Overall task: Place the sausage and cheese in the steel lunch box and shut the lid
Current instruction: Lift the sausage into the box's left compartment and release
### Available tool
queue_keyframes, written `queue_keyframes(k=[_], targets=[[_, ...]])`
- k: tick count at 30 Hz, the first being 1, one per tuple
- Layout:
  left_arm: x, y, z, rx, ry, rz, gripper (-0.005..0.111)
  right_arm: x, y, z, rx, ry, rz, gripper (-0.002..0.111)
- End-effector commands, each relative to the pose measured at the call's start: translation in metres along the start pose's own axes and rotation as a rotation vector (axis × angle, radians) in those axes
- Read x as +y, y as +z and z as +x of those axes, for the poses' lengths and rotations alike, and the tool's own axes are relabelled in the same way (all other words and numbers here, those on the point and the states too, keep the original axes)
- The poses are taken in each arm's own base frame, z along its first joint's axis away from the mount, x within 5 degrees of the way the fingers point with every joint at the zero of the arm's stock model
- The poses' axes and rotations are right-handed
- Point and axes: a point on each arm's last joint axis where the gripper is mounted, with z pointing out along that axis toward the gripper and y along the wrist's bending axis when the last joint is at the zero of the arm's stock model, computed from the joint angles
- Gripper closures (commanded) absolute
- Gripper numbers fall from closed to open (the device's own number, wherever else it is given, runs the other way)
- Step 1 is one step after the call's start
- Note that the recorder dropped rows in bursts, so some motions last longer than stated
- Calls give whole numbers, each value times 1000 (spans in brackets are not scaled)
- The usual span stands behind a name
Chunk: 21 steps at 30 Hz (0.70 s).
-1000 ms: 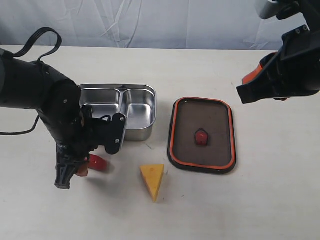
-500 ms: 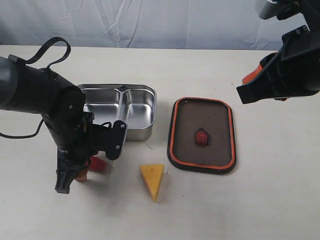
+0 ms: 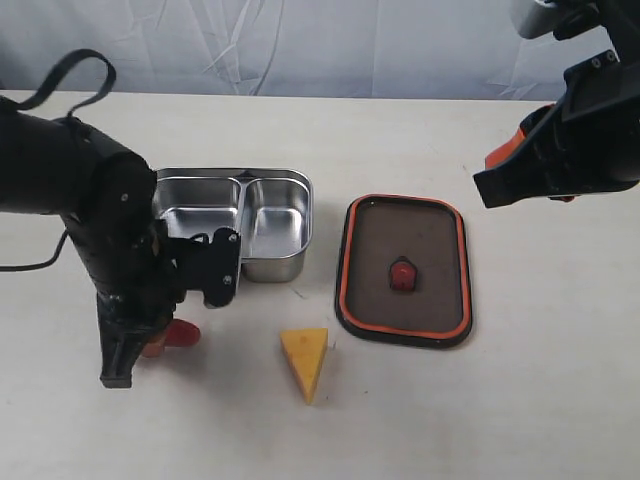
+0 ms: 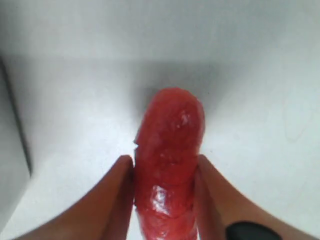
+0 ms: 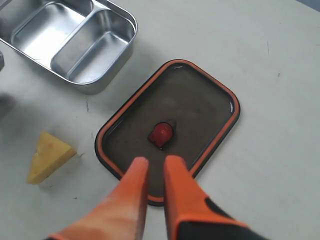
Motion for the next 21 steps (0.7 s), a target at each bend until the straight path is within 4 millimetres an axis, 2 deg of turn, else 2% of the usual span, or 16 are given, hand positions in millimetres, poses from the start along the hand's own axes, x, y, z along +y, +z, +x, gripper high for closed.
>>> queue_keyframes(k=[1,6,11,14,18,21], targets=[[-9,-35,0,-110,-106,-10,107,-2,-1,0,-12,-5,12,94],[-2,-67,2,-208,-223,-190,107,-2,-1,0,-14,-5,12,94],[34,-89,0,-257,-336,-419,107,-1,-1,0,-10,-4,10,94],[57,-92,7,-302,-455,-455,107,-1,-1,0,-10,-4,10,94],[82,-88,20,-308,-622,-395,107,-1,-1,0,-10,-1,10,94],[95,-81,21,-337,-683,-350,107,-1,-1,0,-10,-1,10,94]])
